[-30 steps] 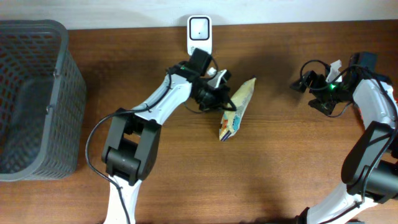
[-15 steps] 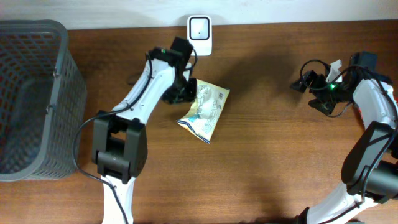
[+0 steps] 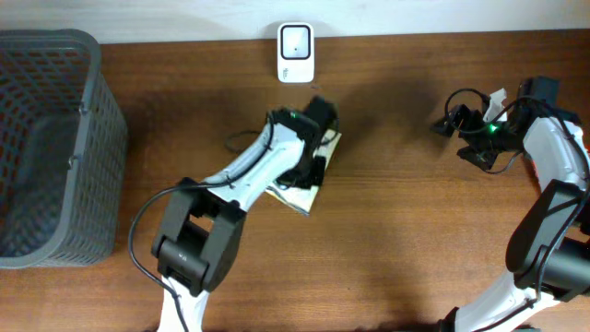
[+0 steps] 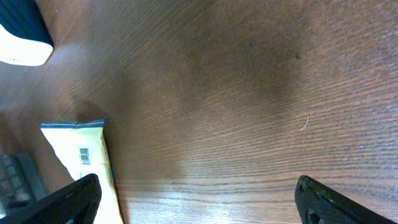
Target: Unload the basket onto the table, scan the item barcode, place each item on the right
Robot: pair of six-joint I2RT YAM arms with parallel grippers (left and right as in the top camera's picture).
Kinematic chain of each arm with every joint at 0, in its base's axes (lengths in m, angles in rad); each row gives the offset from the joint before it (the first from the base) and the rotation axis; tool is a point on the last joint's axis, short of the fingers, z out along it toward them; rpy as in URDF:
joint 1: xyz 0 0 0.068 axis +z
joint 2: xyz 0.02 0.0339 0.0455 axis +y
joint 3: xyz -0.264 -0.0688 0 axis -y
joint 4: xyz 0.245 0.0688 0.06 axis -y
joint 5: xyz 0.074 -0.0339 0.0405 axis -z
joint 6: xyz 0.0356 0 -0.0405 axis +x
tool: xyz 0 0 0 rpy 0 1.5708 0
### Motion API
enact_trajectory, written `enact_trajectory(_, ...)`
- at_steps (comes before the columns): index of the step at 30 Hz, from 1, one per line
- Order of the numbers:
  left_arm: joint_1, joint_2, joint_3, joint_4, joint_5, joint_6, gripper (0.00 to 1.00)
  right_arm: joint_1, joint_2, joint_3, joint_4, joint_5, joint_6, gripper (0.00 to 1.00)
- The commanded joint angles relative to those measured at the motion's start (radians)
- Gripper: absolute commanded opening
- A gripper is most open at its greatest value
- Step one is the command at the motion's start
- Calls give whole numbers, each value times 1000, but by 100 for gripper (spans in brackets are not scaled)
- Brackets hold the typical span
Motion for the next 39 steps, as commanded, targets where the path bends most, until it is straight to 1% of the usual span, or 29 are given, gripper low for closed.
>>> enact_trajectory(1,8,-1,-113,18,-207,-96,16,-1,1,0,1,-1,4,99)
enact_trajectory(2,13,-1,-120,-3,-207,-96,6,-1,1,0,1,-1,4,99)
enact_trajectory(3,14,-4,-116,-32,-208,-95,0,-1,1,0,1,-1,5,99)
enact_trajectory(6,16,-17,-35,-159,-237,-96,0,-1,1,0,1,-1,4,99)
enact_trajectory(7,16,-25,35,-221,-279,-96,0,-1,1,0,1,-1,4,99)
enact_trajectory(9,16,-37,169,-267,-327,-96,0,-1,1,0,1,-1,4,99)
enact_trajectory(10,16,-39,219,-251,-326,-96,0,-1,1,0,1,-1,4,99)
enact_trajectory(11,16,-39,257,-202,-311,-96,0,-1,1,0,1,-1,4,99)
enact_trajectory(12,16,-39,262,-145,-283,-96,0,-1,1,0,1,-1,5,99)
enact_trajectory(14,15,-13,256,-32,-169,-97,1,-1,1,0,1,-1,4,99)
enact_trajectory(15,11,14,256,-19,-161,-129,1,-1,1,0,1,-1,5,99)
enact_trajectory(17,10,80,256,-6,-165,-137,2,-1,1,0,1,-1,4,99)
enact_trajectory(19,11,148,256,-29,-164,-137,4,-1,1,0,1,-1,4,99)
enact_trajectory(21,10,202,256,-66,-163,-137,0,-1,1,0,1,-2,5,99)
enact_trajectory(23,8,230,256,-97,-129,-125,0,-1,1,0,1,-1,4,99)
enact_trajectory(24,8,231,254,-101,-48,-50,0,-1,1,0,1,-1,4,99)
enact_trajectory(26,-1,229,255,-92,133,174,0,-1,1,0,1,-1,4,99)
enact_trajectory(28,-12,226,255,-130,148,330,0,-1,1,0,1,-1,5,99)
enact_trajectory(29,-16,216,256,-186,88,426,0,-1,1,0,1,-1,4,99)
enact_trajectory(30,-14,204,256,-209,-5,428,0,-1,1,0,1,-1,4,99)
enact_trajectory(31,-10,193,256,-216,-68,428,0,-1,1,0,1,-1,5,99)
enact_trajectory(32,1,173,256,-226,-168,390,0,-1,1,0,1,-2,4,99)
enact_trajectory(33,11,156,256,-243,-244,323,0,-1,1,0,1,-1,4,99)
enact_trajectory(34,32,129,257,-300,-285,244,0,-1,1,0,1,-2,4,99)
enact_trajectory(35,48,112,257,-351,-275,170,0,-1,1,0,2,-1,5,99)
enact_trajectory(36,59,101,257,-387,-228,120,0,-1,1,0,2,-1,4,99)
enact_trajectory(37,67,94,257,-413,-155,105,0,-1,1,0,1,-2,4,99)
enact_trajectory(38,72,88,257,-439,-36,106,0,-1,1,0,1,-2,4,99)
enact_trajectory(39,74,86,257,-455,49,106,0,-1,1,0,1,-2,4,99)
